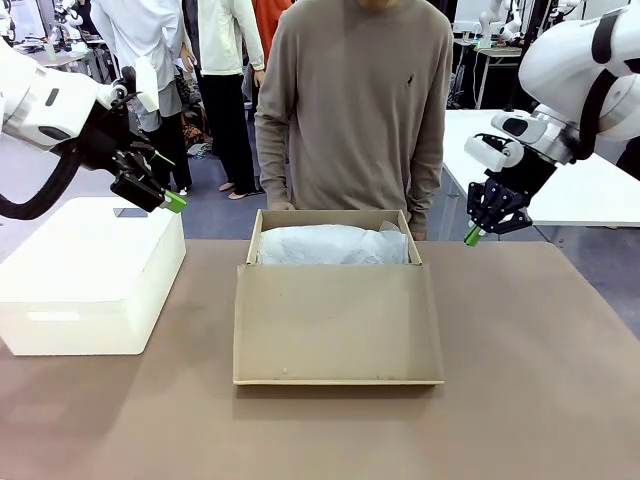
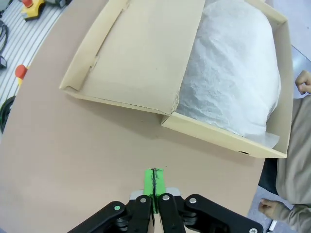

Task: Pack the shoes into the box.
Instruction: Close the Shoes Box.

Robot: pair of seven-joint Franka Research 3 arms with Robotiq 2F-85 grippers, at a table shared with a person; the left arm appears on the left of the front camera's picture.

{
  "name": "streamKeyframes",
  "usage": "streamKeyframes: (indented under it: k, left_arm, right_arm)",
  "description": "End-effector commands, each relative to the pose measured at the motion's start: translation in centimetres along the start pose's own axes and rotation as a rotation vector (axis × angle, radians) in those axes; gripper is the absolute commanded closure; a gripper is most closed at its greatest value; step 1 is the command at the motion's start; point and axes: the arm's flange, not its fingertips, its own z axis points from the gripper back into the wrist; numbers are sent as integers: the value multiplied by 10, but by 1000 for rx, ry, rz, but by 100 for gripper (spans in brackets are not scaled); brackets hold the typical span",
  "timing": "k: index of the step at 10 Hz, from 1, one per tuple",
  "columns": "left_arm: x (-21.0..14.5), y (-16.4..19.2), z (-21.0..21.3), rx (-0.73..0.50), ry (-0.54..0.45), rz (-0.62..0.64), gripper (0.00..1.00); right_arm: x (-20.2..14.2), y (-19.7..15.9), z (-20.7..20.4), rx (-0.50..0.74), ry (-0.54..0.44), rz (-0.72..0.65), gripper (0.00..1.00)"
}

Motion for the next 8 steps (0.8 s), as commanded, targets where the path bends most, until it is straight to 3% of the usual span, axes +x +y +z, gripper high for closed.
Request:
streamKeyframes:
  k: [1, 5, 8]
  left_arm:
    - [-2, 2, -2, -12, -19, -11, 0]
    - [-2, 2, -2, -12, -19, -11, 0]
    - [-2, 2, -2, -12, -19, -11, 0]
  right_arm:
    - [0, 1, 6, -13, 1, 0, 100]
    - [-1, 1, 4, -7, 2, -3, 100]
    - [-27, -5, -22, 33, -70, 102, 100]
